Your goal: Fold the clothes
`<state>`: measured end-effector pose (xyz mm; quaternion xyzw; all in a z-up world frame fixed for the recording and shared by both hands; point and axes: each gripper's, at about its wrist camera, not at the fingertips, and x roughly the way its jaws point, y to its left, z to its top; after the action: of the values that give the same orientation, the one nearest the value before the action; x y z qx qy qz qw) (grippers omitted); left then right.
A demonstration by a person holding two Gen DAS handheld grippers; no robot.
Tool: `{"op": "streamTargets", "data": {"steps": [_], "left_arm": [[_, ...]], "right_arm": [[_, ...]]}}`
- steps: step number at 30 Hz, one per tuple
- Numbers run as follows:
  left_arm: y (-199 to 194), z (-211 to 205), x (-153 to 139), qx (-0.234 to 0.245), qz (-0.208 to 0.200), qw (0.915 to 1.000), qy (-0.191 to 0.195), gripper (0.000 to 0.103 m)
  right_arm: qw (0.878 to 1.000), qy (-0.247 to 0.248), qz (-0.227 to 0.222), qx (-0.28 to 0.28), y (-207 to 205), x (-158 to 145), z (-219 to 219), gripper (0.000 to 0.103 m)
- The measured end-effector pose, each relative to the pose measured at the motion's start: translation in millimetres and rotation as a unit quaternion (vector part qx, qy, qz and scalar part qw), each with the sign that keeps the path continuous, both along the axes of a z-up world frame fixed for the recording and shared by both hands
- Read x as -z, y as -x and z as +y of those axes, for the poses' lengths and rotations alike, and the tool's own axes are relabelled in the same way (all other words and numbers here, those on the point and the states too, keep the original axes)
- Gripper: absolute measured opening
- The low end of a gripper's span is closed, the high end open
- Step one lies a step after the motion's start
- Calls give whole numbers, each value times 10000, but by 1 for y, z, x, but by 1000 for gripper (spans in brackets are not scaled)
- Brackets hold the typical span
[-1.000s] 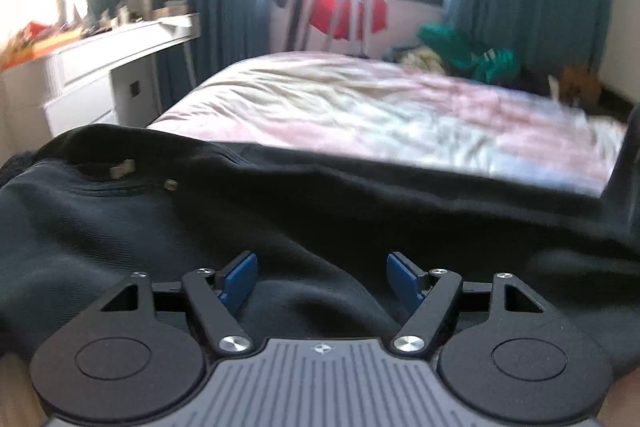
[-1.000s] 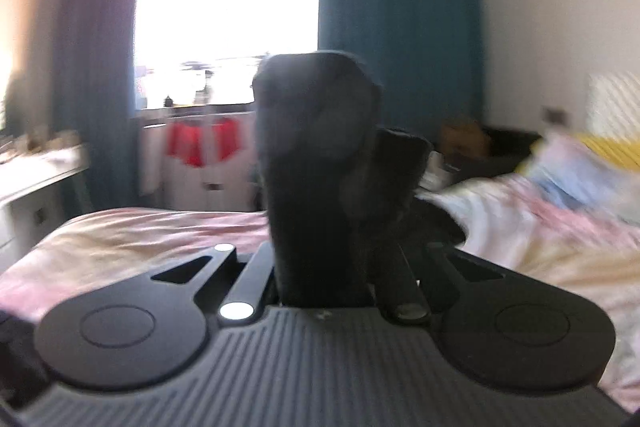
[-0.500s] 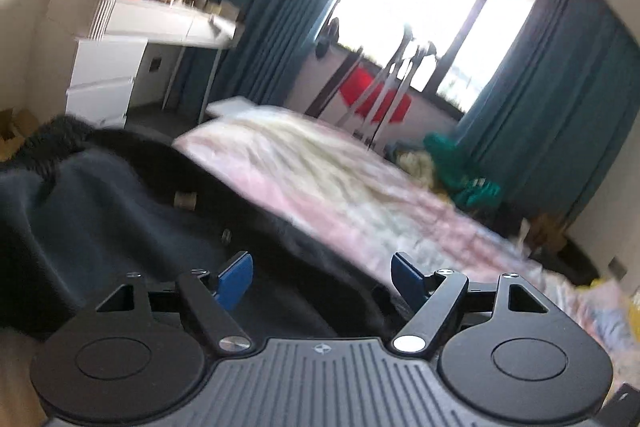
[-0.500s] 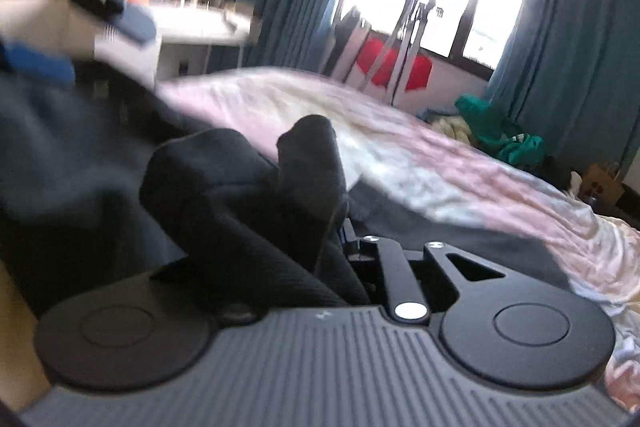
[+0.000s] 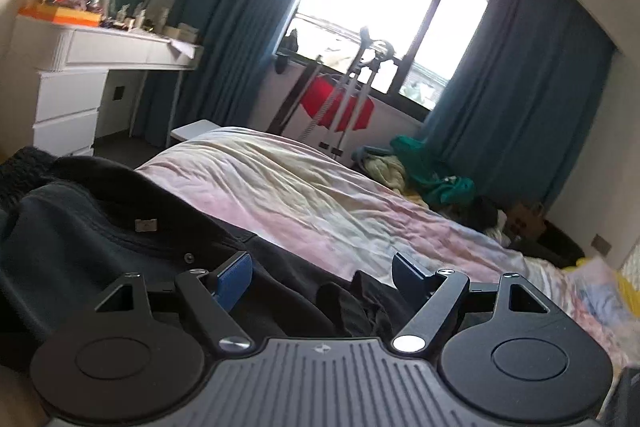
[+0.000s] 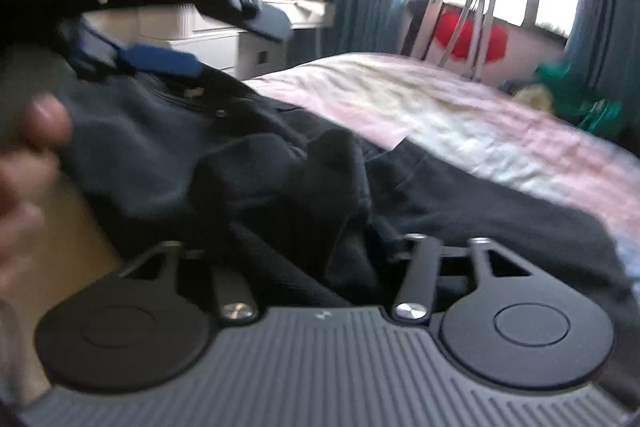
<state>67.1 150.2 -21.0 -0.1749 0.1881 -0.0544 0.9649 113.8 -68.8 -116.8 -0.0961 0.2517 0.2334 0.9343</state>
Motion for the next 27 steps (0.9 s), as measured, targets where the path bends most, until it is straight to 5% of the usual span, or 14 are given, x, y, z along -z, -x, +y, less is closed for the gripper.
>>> {"op": "streamTargets", "data": {"steps": [7, 11, 14, 15, 19, 22, 24, 27], "left_arm": [[9, -17, 3, 242, -146, 9991, -302, 79], [24, -43, 3, 219, -483, 9951, -833, 79], [25, -61, 11, 316, -400, 9912, -1219, 79], [22, -66, 15, 348, -280, 9904, -1306, 79], [11, -78, 31, 83, 131, 9838, -1785, 77], [3, -76, 39, -107, 509, 9798, -1930, 76], [-1, -71, 46, -202, 791, 9780, -1919, 76], [-8, -65, 59, -399, 1181, 9716, -2012, 76]], "right_arm": [[9961, -552, 586, -373, 45, -32, -36, 75], [9913, -1202, 322, 420, 45, -41, -81, 75], [9707, -2019, 366, 1250, 33, -43, -117, 75], [9672, -2029, 347, 1489, 30, -44, -124, 74], [9691, -729, 243, 2344, 16, -36, -126, 74], [9647, -756, 563, 2458, 12, -20, -135, 55], [9609, -665, 750, 2580, 9, -9, -136, 32], [9536, -664, 1079, 2732, 4, 5, -139, 29]]}}
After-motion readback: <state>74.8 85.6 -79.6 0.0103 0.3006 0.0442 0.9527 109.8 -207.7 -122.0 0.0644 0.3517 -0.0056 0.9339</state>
